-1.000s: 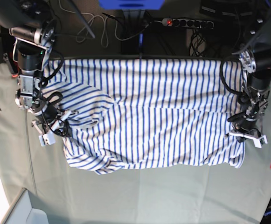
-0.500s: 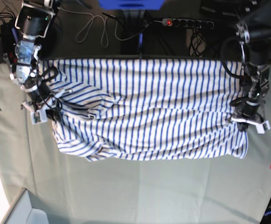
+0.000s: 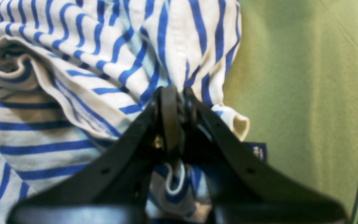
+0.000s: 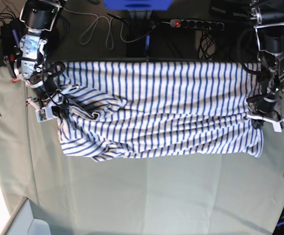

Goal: Layout the t-shirt on the table in an organized manner, then fold the t-shirt properly

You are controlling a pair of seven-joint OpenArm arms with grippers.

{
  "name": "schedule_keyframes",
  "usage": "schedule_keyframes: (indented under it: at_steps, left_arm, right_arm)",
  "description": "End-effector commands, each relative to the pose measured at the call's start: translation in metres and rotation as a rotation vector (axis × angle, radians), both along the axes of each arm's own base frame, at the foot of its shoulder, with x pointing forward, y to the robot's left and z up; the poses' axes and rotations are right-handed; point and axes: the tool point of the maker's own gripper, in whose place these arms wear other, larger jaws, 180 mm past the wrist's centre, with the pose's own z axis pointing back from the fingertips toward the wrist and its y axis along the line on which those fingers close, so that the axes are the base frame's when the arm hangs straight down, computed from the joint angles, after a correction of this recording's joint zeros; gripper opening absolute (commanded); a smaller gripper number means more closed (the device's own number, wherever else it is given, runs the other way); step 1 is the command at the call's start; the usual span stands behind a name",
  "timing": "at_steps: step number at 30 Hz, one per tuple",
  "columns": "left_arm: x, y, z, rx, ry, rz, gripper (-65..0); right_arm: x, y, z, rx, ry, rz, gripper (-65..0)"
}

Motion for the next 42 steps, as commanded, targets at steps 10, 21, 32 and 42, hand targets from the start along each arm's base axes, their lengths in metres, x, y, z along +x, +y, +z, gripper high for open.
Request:
schedule_keyframes:
  at_steps: [10,21,32,42]
  left_arm:
    - [0.009,0.038,0.032,0.014,-0.101,0.094,-28.9]
    - [0.071,0.011,0.045,-0.009,-0.112,0.031,-28.9]
    - [0.074,0.024,0.032,-0.014,-0.114,0.112,-28.8]
    - [0.081,0.02,0.031,0.03,-0.099,0.087,-28.6]
  right_arm:
    - [0.012,-0.006,0.015,-0.006,-0.051,-0.002,-40.4]
    - [0.021,-0.005,0.021,-0.002,-0.072,-0.003,-35.2]
    - [0.027,-0.008,0.038,-0.03,-0.115,0.002,-35.2]
    - [0.035,-0.011,0.052,-0.051,-0.154,0.004,-35.2]
